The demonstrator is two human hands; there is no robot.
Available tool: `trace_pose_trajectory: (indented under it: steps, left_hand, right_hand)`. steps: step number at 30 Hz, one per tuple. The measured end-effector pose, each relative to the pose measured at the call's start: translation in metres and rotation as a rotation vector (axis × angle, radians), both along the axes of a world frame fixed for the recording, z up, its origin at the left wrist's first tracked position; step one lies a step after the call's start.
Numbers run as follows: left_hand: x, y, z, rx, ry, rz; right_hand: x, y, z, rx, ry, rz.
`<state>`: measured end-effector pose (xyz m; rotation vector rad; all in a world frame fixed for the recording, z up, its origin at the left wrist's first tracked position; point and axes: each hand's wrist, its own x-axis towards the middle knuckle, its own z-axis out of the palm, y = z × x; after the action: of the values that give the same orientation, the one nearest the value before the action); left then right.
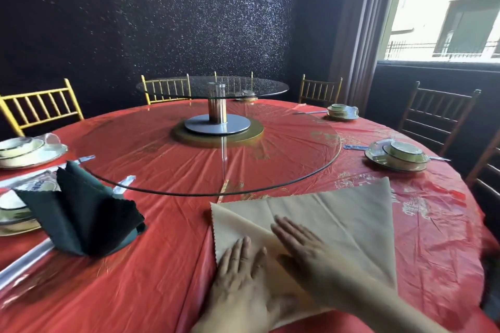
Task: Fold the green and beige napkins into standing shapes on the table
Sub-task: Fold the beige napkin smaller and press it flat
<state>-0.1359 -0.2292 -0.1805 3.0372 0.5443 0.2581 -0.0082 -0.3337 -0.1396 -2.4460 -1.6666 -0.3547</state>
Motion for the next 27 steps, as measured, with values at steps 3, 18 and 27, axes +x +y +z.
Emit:
trace_pose_trajectory:
  steps: [3, 18, 27]
  left_hand:
    - [0.005, 0.005, -0.006, -0.034, 0.051, 0.007]
    - [0.036, 0.085, 0.038, -0.108, 0.152, 0.301]
    - [0.032, 0.066, 0.052, -0.059, 0.091, 0.248]
  right_hand:
    - [0.000, 0.014, -0.016, -0.061, 0.107, 0.036]
    - [0.010, 0.020, -0.041, 0.021, 0.036, 0.059]
    - [0.008, 0.015, -0.037, 0.024, -0.029, 0.050]
